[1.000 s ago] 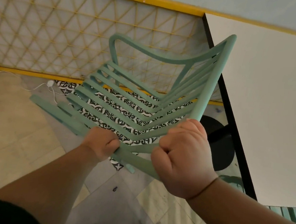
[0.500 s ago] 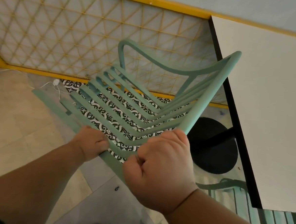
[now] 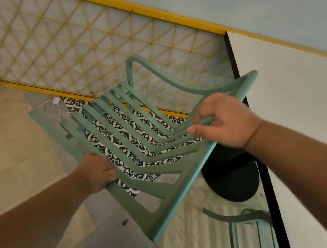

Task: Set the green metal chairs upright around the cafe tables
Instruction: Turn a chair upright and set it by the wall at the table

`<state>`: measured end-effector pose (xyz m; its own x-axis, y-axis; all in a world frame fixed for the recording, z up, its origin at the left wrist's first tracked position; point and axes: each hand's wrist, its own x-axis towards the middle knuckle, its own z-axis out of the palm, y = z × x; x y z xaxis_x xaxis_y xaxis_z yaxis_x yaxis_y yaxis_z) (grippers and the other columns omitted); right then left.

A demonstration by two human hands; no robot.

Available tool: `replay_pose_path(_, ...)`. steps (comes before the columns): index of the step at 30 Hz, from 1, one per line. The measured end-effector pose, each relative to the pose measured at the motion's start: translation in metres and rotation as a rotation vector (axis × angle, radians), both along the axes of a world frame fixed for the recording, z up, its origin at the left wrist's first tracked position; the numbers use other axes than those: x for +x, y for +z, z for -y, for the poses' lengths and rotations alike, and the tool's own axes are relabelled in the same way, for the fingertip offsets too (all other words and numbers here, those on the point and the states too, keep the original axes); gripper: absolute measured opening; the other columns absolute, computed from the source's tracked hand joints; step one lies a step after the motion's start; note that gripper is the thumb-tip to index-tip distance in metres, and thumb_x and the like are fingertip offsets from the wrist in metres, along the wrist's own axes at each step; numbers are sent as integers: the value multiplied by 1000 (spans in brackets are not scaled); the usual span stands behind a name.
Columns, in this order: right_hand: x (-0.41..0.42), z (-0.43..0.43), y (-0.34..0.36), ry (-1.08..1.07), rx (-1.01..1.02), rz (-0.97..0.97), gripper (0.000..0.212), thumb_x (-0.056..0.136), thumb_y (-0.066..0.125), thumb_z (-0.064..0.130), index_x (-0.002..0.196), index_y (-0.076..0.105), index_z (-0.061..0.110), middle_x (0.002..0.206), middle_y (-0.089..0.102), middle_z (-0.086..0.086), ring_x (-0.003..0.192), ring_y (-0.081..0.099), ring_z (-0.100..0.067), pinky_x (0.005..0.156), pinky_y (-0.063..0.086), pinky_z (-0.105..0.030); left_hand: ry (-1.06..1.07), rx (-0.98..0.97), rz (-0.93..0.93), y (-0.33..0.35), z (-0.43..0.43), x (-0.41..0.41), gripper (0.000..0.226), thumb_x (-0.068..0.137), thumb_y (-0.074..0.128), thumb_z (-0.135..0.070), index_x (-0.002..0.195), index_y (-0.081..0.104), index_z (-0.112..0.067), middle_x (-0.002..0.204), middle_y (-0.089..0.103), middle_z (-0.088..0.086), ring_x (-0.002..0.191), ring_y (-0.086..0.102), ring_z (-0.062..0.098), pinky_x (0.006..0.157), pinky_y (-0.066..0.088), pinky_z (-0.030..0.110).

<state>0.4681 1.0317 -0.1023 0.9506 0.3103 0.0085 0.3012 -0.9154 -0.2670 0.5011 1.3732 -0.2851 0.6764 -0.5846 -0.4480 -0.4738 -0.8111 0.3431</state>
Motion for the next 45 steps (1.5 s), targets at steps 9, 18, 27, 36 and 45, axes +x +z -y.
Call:
replay_pose_path(9, 35, 28, -21, -81, -324, -102, 86, 73, 17, 87, 51, 49, 10, 52, 50, -7, 54, 51, -22, 56, 44, -41, -115, -22, 281, -9, 1, 1, 18, 70, 63, -12, 54, 70, -17, 54, 61, -2, 48, 61, 26, 57, 57, 42)
replay_pose_path(18, 34, 21, -11, -88, -351, -173, 73, 74, 18, 81, 52, 42, 17, 51, 42, 1, 58, 54, -25, 59, 49, -43, 194, 72, -197, 71, 47, -26, 33, 110, 32, -32, 125, 60, -27, 145, 55, -1, 125, 49, 19, 113, 32, 42)
replay_pose_path(27, 35, 20, -12, -93, -389, -137, 70, 76, 23, 77, 53, 42, 14, 50, 40, 0, 54, 47, -24, 52, 39, -37, 367, -457, -489, 197, 148, -72, 33, 86, 55, -60, 98, 63, -31, 76, 62, -6, 63, 57, 12, 61, 45, 33)
replay_pose_path(36, 34, 21, -13, -125, -322, -128, 64, 94, 42, 62, 51, 39, 14, 51, 38, -1, 54, 43, -23, 54, 41, -38, 331, -248, -49, 169, 175, -93, 27, 94, 60, -12, 112, 43, -22, 95, 64, -1, 87, 66, 23, 78, 56, 38)
replay_pose_path(45, 25, 29, -28, -141, -148, 196, 63, 82, 31, 63, 53, 53, 11, 53, 53, -4, 62, 53, -29, 63, 34, -37, 325, -265, -3, 167, 177, -92, 42, 93, 58, -12, 131, 44, -24, 102, 65, 0, 92, 66, 24, 83, 56, 40)
